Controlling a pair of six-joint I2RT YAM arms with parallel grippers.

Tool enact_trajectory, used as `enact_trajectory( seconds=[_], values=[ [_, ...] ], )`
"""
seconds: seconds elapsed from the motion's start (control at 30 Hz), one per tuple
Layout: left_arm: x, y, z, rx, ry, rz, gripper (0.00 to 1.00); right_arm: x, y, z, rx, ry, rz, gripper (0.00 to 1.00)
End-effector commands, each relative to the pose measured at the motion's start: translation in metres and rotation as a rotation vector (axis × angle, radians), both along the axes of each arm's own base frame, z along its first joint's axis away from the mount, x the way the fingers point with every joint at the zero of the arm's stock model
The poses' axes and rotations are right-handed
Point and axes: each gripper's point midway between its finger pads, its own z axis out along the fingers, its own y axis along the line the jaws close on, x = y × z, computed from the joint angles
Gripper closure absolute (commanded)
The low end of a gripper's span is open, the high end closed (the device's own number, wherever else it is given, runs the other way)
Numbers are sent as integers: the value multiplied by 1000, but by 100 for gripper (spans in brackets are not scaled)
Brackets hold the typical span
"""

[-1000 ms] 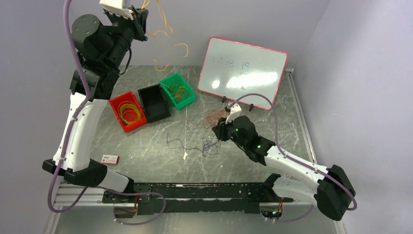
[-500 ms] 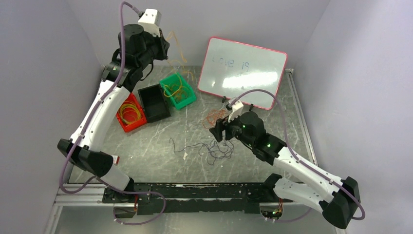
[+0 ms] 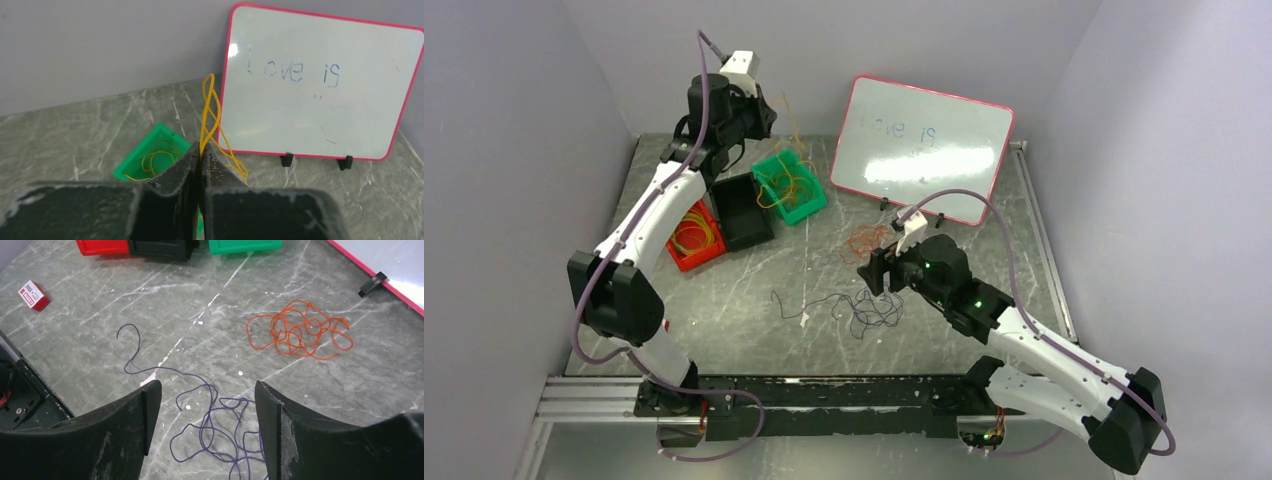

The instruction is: Untangle the cables

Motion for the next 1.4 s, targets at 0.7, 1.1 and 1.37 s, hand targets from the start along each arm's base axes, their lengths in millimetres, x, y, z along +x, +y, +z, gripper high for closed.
enact_trajectory(
  seconds=[0.7, 1.1, 1.37],
  values=[
    [44, -12, -16, -273, -371, -687, 93, -2, 11, -18, 20, 23, 42, 28],
    [61, -20, -46, -248, -337, -714, 93, -2, 15, -23, 1, 38, 63, 28],
    [70, -8, -94, -146, -265, -661, 93, -4, 17, -24, 11, 47, 71, 28]
  ],
)
